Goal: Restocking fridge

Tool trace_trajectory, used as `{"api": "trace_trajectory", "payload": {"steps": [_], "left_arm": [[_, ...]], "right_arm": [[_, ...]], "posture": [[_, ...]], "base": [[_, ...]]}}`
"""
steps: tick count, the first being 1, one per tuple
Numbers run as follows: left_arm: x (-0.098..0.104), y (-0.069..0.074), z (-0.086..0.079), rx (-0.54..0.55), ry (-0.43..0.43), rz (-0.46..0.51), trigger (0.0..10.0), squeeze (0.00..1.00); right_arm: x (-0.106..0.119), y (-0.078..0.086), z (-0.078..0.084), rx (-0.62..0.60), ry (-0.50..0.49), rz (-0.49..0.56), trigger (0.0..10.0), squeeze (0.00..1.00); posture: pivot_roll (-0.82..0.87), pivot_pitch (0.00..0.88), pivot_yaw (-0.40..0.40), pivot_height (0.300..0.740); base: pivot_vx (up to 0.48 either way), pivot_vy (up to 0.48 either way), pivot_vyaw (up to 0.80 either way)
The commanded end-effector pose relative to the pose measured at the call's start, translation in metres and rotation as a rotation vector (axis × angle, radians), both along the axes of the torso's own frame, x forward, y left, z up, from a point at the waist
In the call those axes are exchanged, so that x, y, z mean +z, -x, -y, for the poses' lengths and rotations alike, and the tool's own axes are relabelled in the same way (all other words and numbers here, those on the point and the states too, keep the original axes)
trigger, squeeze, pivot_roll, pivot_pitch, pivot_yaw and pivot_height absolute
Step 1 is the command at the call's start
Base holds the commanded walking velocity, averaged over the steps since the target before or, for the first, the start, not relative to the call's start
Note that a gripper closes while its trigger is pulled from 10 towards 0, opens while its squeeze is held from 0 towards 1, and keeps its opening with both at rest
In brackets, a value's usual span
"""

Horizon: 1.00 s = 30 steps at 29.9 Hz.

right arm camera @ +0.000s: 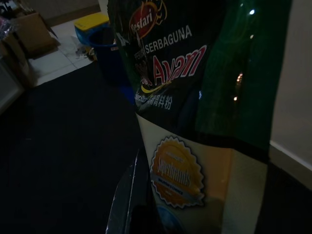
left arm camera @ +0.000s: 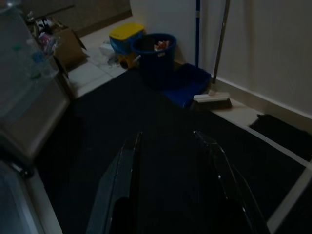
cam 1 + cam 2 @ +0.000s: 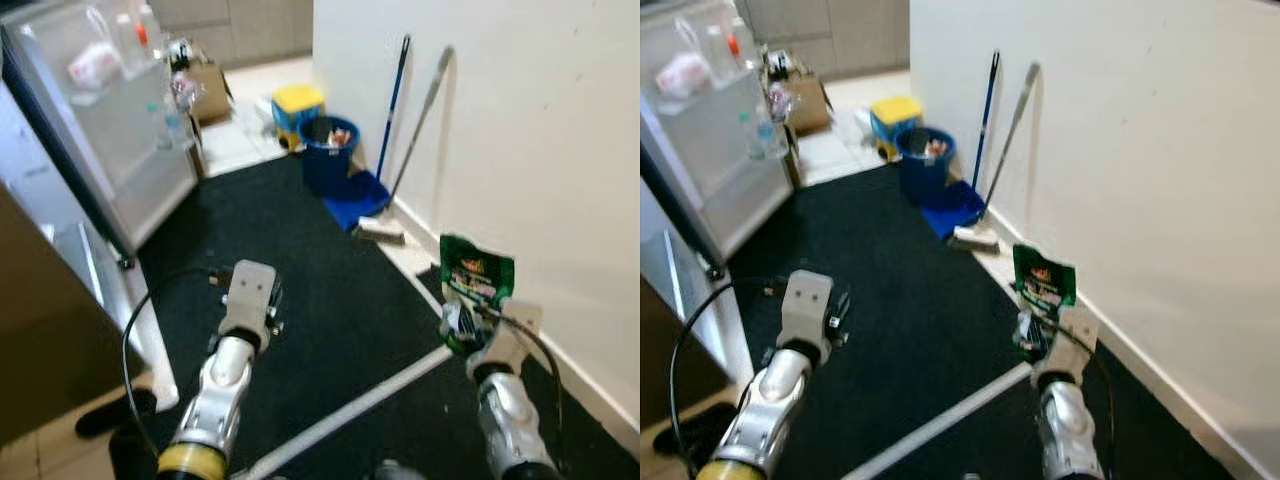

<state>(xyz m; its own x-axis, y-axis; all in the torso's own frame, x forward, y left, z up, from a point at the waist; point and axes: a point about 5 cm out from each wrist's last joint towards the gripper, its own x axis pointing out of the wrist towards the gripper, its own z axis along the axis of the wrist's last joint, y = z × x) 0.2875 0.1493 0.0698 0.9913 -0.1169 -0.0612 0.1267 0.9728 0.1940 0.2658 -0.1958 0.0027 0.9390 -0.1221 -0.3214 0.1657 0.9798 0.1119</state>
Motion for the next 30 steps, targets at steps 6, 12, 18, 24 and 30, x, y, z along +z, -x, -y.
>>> {"api": "trace_trajectory", "payload": {"steps": [6, 12, 18, 24, 30], "left_arm": [[-0.0026, 0.0012, 0.001, -0.008, -0.008, -0.008, 10.0, 0.0], [-0.0026, 0.0012, 0.0011, -0.007, -0.007, -0.008, 10.0, 0.0], [-0.0024, 0.0011, 0.0011, -0.007, -0.008, -0.008, 10.0, 0.0], [-0.0022, 0.001, 0.0011, -0.008, -0.008, -0.007, 10.0, 0.0], [-0.0022, 0.0009, 0.0012, -0.008, -0.007, -0.007, 10.0, 0.0]], "right_arm": [[0.0034, -0.0021, 0.0033, -0.018, 0.006, 0.025, 10.0, 0.0], [0.0032, -0.0019, 0.0036, -0.02, 0.006, 0.026, 10.0, 0.0], [0.0033, -0.002, 0.0038, -0.02, 0.004, 0.027, 10.0, 0.0], [0.0033, -0.0021, 0.0032, -0.02, 0.003, 0.029, 10.0, 0.0], [0.0033, -0.0021, 0.0031, -0.021, -0.001, 0.031, 10.0, 0.0]], "posture": [[-0.02, 0.033, -0.063, 0.74], [-0.03, 0.033, -0.063, 0.74], [-0.03, 0.034, -0.062, 0.74], [-0.03, 0.033, -0.061, 0.74], [-0.03, 0.032, -0.062, 0.74]], "base": [[0.329, 0.0, 0.0], [0.324, 0.0, 0.0], [0.326, 0.0, 0.0], [0.326, 0.0, 0.0], [0.324, 0.0, 0.0]]}}
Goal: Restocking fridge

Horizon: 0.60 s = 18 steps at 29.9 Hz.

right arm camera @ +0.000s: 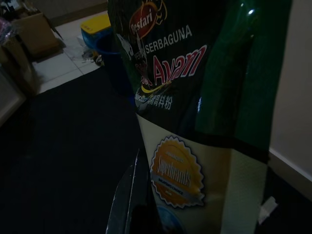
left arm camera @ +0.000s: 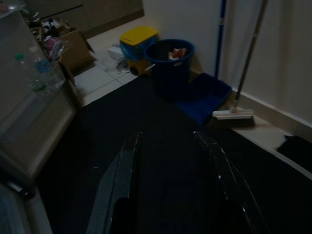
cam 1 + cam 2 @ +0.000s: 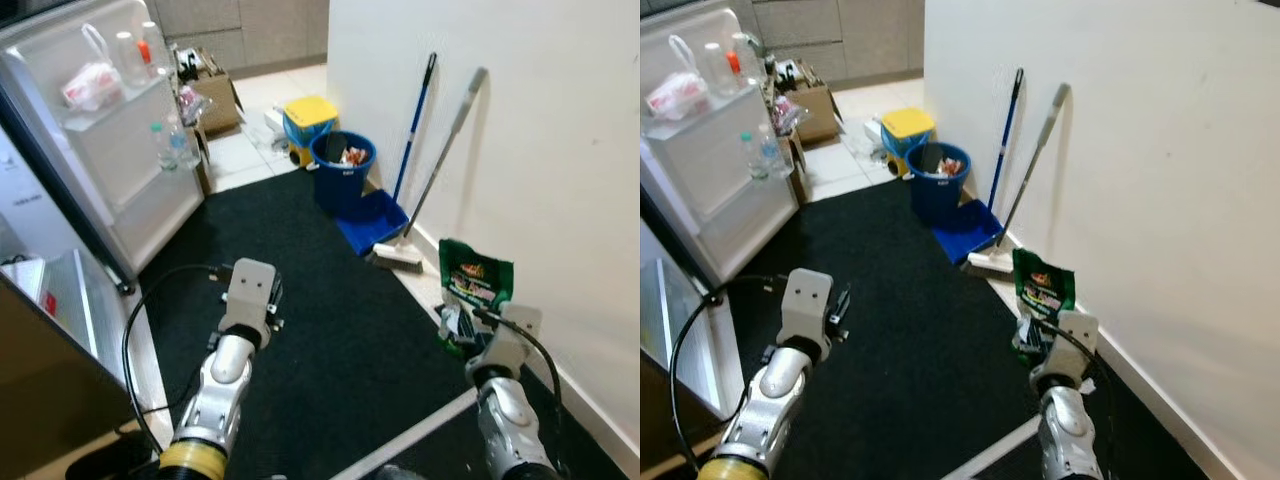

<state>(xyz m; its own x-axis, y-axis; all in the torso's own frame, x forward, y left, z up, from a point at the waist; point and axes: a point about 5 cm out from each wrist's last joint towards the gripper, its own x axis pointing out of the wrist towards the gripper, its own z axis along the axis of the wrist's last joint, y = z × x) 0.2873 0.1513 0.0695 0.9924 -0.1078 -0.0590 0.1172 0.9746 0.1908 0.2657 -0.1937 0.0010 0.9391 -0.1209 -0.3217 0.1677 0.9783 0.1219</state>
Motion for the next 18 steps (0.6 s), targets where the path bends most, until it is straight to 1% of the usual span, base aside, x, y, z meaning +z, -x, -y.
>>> {"api": "trace_trajectory", "payload": {"steps": [1, 5, 18], "left_arm": [[-0.002, 0.0006, 0.0033, -0.018, -0.011, -0.009, 10.0, 0.0], [-0.0022, 0.0005, 0.0034, -0.018, -0.011, -0.01, 10.0, 0.0], [-0.0025, 0.0004, 0.0034, -0.019, -0.013, -0.011, 10.0, 0.0]], "right_arm": [[0.0048, -0.0022, 0.0053, -0.023, 0.002, 0.03, 10.0, 0.0], [0.0046, -0.0026, 0.008, -0.054, -0.036, 0.029, 10.0, 0.0], [0.0061, -0.0037, 0.0075, -0.036, -0.019, 0.034, 10.0, 0.0]], "posture": [[-0.03, 0.032, -0.062, 0.74], [-0.03, 0.03, -0.061, 0.74], [-0.03, 0.028, -0.062, 0.74]], "base": [[0.322, 0.0, 0.0], [0.323, 0.0, 0.0], [0.325, 0.0, 0.0]]}}
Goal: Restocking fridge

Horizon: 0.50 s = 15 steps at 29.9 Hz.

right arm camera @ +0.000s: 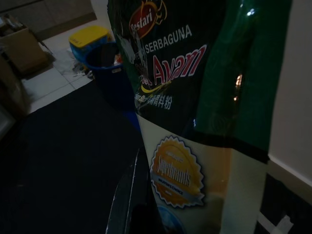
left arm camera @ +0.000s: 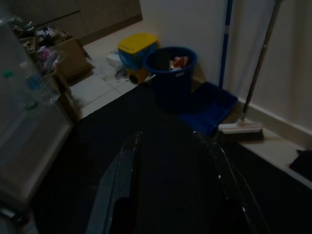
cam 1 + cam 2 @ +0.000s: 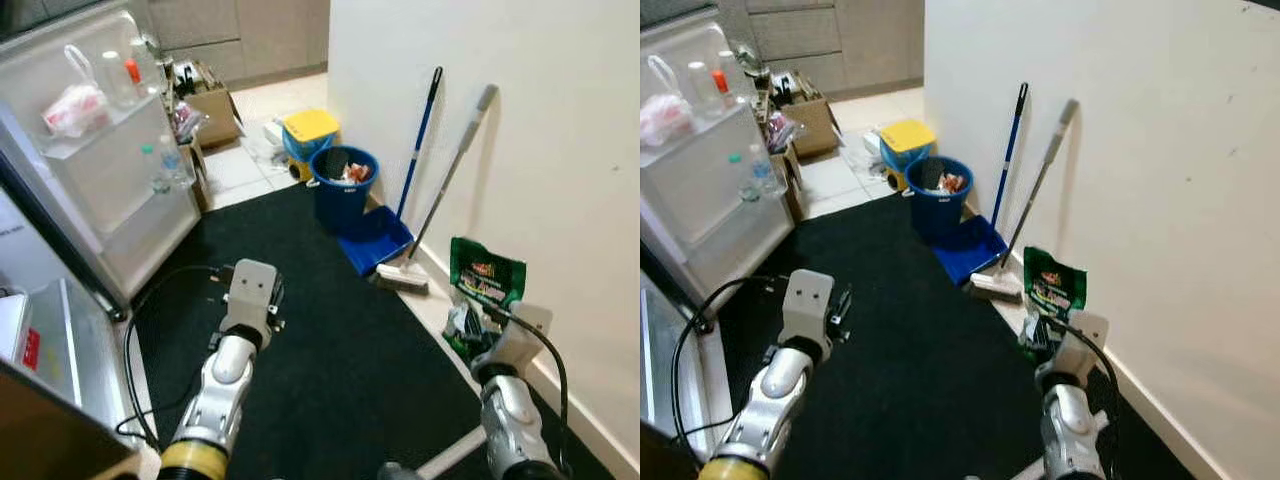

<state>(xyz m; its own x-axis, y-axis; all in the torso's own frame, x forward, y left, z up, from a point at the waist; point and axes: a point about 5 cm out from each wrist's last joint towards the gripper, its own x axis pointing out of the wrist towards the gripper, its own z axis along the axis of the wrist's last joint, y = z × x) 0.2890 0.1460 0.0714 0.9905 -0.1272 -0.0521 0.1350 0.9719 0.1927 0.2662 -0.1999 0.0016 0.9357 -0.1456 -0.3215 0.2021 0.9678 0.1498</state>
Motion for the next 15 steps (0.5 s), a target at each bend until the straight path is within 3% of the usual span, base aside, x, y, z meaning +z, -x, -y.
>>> {"api": "trace_trajectory", "payload": {"steps": [1, 15], "left_arm": [[-0.0044, 0.0021, -0.0018, 0.0, -0.012, -0.018, 10.0, 0.0], [-0.005, 0.0021, -0.0017, 0.001, -0.012, -0.02, 10.0, 0.0]], "right_arm": [[0.0056, -0.0034, 0.0011, 0.001, 0.01, 0.031, 10.0, 0.0], [0.0068, -0.0045, 0.0016, -0.002, 0.014, 0.034, 10.0, 0.0]], "posture": [[-0.03, 0.028, -0.063, 0.74], [-0.03, 0.027, -0.063, 0.74]], "base": [[0.326, 0.0, 0.0], [0.324, 0.0, 0.0]]}}
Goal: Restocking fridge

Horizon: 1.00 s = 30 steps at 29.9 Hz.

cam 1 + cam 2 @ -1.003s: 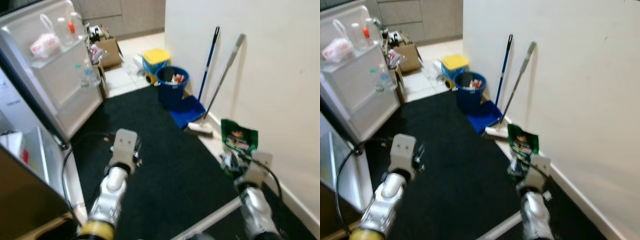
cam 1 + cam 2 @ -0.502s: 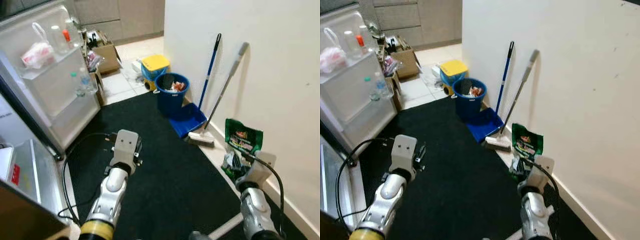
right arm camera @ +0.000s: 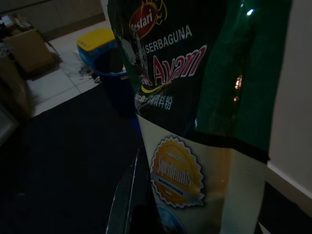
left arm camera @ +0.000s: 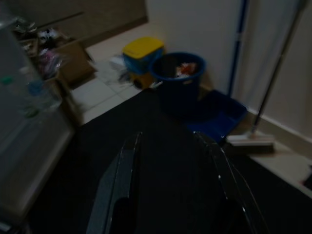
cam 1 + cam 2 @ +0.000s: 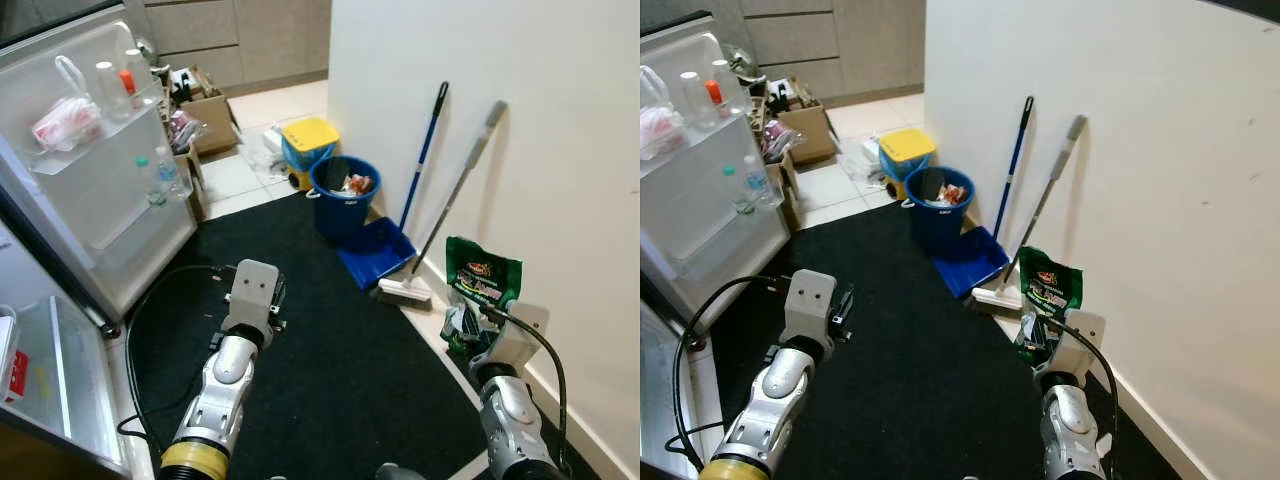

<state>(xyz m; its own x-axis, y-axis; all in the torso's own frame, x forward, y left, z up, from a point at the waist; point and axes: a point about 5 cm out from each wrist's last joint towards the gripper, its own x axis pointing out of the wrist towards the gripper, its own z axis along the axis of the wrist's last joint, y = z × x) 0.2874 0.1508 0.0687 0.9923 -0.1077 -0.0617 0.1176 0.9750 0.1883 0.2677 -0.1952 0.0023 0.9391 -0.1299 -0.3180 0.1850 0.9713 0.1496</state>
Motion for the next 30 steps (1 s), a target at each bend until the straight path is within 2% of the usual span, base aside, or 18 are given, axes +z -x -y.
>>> {"api": "trace_trajectory", "payload": {"steps": [1, 30], "left_arm": [[-0.0023, 0.0005, 0.0031, -0.019, -0.015, -0.01, 10.0, 0.0], [-0.0023, -0.0004, 0.0033, -0.015, -0.014, -0.011, 10.0, 0.0]], "right_arm": [[0.0062, -0.003, 0.0064, -0.019, 0.013, 0.03, 10.0, 0.0], [0.0078, -0.0047, 0.0084, -0.014, 0.033, 0.035, 10.0, 0.0]], "posture": [[-0.03, 0.027, -0.063, 0.74], [-0.03, 0.027, -0.065, 0.74]], "base": [[0.326, 0.0, 0.0], [0.325, 0.0, 0.0]]}}
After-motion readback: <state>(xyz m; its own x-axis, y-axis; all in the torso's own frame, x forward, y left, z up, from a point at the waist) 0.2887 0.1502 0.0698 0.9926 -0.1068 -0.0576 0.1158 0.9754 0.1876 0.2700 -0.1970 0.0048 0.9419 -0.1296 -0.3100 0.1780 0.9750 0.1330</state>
